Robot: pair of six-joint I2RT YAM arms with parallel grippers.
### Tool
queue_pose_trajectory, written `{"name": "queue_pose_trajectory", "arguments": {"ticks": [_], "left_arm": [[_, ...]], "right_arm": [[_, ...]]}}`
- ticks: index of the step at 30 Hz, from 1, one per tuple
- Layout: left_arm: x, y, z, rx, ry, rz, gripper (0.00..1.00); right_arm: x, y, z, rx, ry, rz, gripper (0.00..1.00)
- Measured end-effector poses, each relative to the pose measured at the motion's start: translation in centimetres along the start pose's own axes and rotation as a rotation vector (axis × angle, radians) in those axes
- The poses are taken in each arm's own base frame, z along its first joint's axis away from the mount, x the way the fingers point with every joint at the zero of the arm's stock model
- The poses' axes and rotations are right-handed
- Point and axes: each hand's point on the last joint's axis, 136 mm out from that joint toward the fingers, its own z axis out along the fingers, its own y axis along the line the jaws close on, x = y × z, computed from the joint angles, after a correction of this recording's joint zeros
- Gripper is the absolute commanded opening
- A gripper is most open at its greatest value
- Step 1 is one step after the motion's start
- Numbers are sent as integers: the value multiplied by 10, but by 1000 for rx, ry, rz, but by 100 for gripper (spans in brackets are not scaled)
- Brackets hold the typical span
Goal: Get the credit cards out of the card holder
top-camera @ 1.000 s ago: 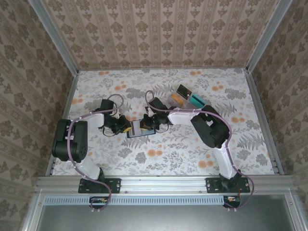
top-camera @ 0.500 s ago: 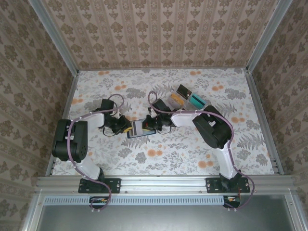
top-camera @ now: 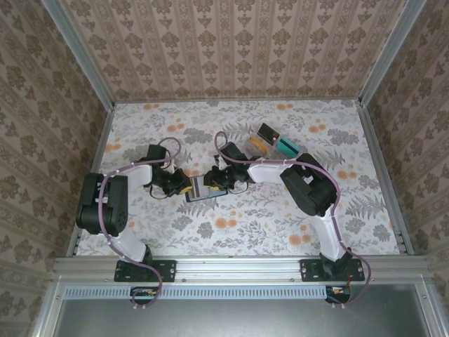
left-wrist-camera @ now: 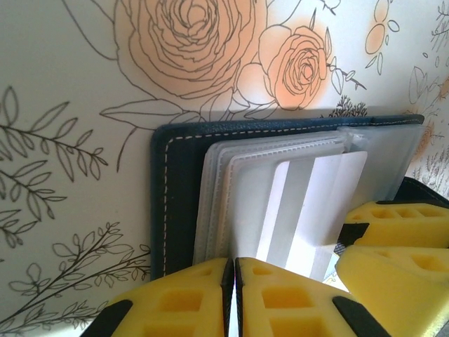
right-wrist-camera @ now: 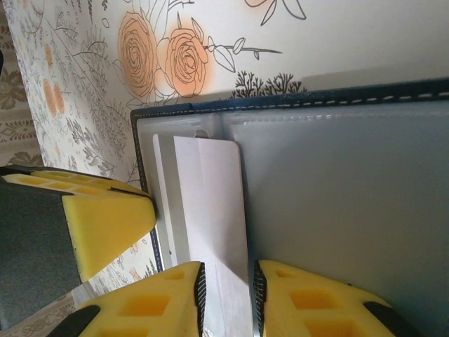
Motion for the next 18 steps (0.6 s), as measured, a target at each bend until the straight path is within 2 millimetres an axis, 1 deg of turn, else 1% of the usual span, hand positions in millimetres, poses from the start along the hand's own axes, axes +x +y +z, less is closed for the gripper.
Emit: {"name": "queue_pose_trajectory", "arguments": {"ticks": [4, 7, 12, 15, 18], "left_arm": [[0, 0, 0, 5, 4, 1, 14], [0, 0, 1, 7, 8, 3, 13], [0, -1, 1, 10, 9, 8, 13], [0, -1, 1, 10, 9, 11, 13], [0, -1, 1, 11, 9, 12, 13]], "right_arm": [[1, 3, 2, -8, 14, -1, 26], [3, 3, 4, -11, 22, -4, 21], [3, 3, 4, -13, 25, -5, 7], [2, 2, 3, -15, 21, -8, 0], [1, -1, -3, -8, 2, -20, 0]]}}
